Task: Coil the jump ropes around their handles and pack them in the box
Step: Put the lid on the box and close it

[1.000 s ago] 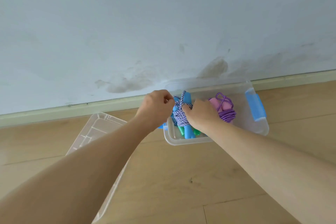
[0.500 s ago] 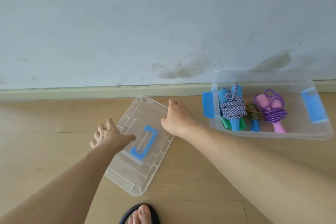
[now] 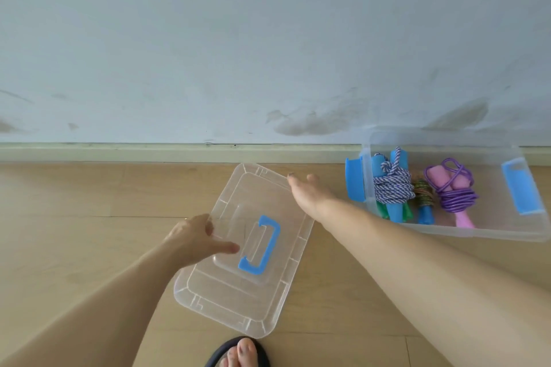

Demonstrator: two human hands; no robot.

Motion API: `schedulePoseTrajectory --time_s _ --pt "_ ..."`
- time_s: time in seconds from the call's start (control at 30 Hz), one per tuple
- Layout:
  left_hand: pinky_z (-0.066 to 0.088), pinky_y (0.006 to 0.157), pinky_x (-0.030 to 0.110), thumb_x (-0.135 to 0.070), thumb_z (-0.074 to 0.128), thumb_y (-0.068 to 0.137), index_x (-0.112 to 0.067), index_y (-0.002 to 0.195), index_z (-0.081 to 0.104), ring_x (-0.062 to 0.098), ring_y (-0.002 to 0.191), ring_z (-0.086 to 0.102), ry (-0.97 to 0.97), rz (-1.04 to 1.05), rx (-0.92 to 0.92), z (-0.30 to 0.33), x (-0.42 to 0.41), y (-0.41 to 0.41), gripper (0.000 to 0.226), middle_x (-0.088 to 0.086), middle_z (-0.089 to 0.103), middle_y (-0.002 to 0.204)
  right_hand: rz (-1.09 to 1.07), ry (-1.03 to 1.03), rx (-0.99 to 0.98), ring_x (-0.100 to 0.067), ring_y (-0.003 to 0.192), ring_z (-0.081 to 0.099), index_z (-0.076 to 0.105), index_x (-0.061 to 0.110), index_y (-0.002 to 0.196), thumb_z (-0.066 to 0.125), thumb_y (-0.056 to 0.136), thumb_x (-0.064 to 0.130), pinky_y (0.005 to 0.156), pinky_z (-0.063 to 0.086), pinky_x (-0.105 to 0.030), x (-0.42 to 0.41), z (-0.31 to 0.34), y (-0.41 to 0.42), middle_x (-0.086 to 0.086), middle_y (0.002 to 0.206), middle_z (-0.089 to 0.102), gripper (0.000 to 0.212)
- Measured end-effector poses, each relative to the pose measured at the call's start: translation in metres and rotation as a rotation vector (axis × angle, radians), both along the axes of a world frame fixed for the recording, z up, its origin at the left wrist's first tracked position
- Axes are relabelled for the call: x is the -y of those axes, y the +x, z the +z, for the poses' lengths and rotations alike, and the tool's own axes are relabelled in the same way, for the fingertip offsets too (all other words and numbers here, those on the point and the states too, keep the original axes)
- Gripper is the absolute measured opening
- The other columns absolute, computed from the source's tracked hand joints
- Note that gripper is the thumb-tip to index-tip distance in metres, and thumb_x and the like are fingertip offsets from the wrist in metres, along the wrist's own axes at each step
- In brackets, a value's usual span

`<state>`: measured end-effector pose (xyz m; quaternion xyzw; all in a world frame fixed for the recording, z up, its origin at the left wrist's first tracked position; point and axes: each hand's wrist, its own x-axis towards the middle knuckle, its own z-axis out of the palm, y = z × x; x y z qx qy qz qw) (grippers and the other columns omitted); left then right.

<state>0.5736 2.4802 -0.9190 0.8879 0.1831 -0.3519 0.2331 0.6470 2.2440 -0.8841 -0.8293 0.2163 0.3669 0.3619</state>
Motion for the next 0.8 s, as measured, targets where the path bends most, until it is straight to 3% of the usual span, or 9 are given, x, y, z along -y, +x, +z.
schedulePoseTrajectory --time_s 0.07,0.2,0.37,0.5,0.63,0.73,0.8 --pt "0.048 0.060 0.027 -0.057 0.085 0.059 -0.017 0.072 0.048 0.014 0.062 0.052 -0.147 -0.048 -0.002 0.022 -0.001 0.005 0.057 -0.003 0.052 0.071 -0.020 0.036 0.035 -0.032 0.139 0.037 0.026 0.024 0.154 0.018 0.100 0.058 0.105 0.033 -0.044 0.008 0.014 -0.001 -0.008 0.158 0.030 0.065" --pt "0.057 0.069 0.041 -0.027 0.085 0.067 -0.017 0.062 0.046 0.018 0.058 0.058 -0.285 -0.108 0.070 0.087 0.007 0.025 0.041 0.002 0.056 0.058 -0.238 0.221 0.030 -0.029 0.132 0.046 0.044 0.019 0.145 0.017 0.097 0.064 0.110 0.038 -0.046 0.025 0.052 -0.001 -0.006 0.147 0.046 0.071" --pt "0.030 0.057 0.033 -0.020 0.075 0.071 -0.019 0.061 0.034 0.018 0.057 0.031 -0.183 -0.302 0.286 0.189 0.065 0.036 0.042 -0.002 0.033 0.059 -0.507 0.508 0.072 -0.028 0.130 0.044 0.049 0.016 0.137 0.040 0.096 0.054 0.108 0.041 -0.045 0.078 0.120 -0.001 -0.001 0.116 0.050 0.056" --pt "0.029 0.052 0.029 -0.016 0.061 0.069 -0.016 0.065 0.035 0.021 0.056 0.033 0.027 -0.519 0.580 0.248 0.150 0.029 0.027 -0.003 0.040 0.059 -0.642 0.622 0.114 -0.034 0.112 0.050 0.053 0.017 0.107 0.055 0.091 0.036 0.100 0.047 -0.049 0.138 0.174 0.000 -0.008 0.122 0.047 0.025" --pt "0.033 0.055 0.029 -0.015 0.052 0.079 -0.019 0.074 0.044 0.024 0.065 0.050 0.229 -0.693 0.770 0.275 0.232 0.017 0.011 -0.004 0.050 0.072 -0.788 0.709 0.164 -0.042 0.110 0.059 0.044 0.006 0.124 0.066 0.086 0.022 0.080 0.059 -0.047 0.216 0.216 -0.009 -0.020 0.124 0.043 0.047" --pt "0.033 0.059 0.032 -0.015 0.047 0.089 -0.020 0.089 0.044 0.023 0.074 0.047 0.365 -0.884 0.886 0.270 0.277 0.014 0.005 -0.005 0.042 0.084 -0.759 0.739 0.174 -0.029 0.077 0.068 0.047 0.002 0.112 0.070 0.086 0.011 0.061 0.060 -0.034 0.264 0.228 -0.026 -0.020 0.106 0.056 0.036" --pt "0.033 0.059 0.033 -0.017 0.047 0.091 -0.019 0.098 0.047 0.023 0.083 0.051 0.375 -0.943 0.946 0.257 0.299 0.011 0.008 -0.003 0.040 0.088 -0.668 0.619 0.199 -0.021 0.057 0.065 0.054 0.006 0.104 0.066 0.086 0.001 0.048 0.055 -0.024 0.285 0.222 -0.034 -0.013 0.099 0.058 0.022"
